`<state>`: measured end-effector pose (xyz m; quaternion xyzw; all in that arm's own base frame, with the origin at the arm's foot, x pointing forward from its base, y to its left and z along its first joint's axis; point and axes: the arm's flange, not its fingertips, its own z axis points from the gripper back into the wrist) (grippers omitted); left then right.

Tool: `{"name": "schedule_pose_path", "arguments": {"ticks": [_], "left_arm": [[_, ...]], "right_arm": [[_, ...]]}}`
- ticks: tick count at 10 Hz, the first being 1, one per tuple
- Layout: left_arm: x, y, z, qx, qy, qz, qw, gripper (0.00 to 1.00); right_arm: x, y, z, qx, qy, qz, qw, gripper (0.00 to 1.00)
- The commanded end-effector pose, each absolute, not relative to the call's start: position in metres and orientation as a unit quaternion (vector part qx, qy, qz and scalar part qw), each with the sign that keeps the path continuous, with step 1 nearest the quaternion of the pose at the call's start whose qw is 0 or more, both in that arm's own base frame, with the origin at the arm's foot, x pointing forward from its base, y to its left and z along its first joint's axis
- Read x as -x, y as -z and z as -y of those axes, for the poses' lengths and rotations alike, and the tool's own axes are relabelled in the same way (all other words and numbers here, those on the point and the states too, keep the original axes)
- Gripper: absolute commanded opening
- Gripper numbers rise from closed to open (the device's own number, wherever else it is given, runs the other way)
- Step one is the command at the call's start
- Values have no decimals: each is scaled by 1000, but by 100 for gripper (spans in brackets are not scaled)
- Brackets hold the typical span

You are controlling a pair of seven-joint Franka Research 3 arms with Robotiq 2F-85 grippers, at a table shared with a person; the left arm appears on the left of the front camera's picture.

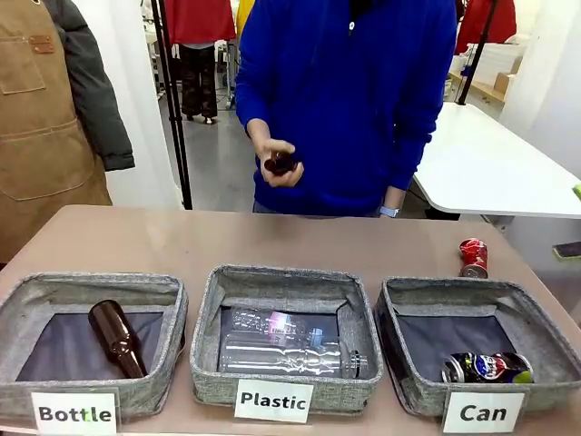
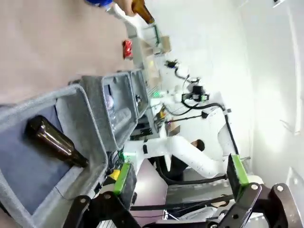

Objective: Sort the can waste into the basket.
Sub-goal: Pick up the can waste from the table and place it in the right Fabric basket.

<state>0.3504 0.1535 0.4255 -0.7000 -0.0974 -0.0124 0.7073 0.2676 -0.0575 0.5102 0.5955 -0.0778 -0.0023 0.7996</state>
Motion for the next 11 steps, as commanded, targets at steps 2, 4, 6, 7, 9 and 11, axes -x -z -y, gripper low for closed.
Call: {"name": "schedule_pose_path", "arguments": {"ticks": [2,4,6,7,9,11], "left_arm": [[-342,-445,-133,680,18,83,728,100],[-342,-445,-133,680,18,83,728,100],[-342,-445,-133,680,18,83,728,100],[-342,-445,-133,680,18,83,728,100],[-342,-445,-133,680,18,83,728,100],[-349,-463,-161,666,5,104,739,100]], "right_arm": [[-260,-511,58,-604,-18,71,794,100],[-260,-511,58,-604,-18,71,794,100],[-260,-511,58,-604,-18,71,794,100],[-260,-511,58,-604,-18,71,794,100],[-260,-511,58,-604,-18,71,794,100],[-260,-511,58,-604,-18,71,794,100]]}}
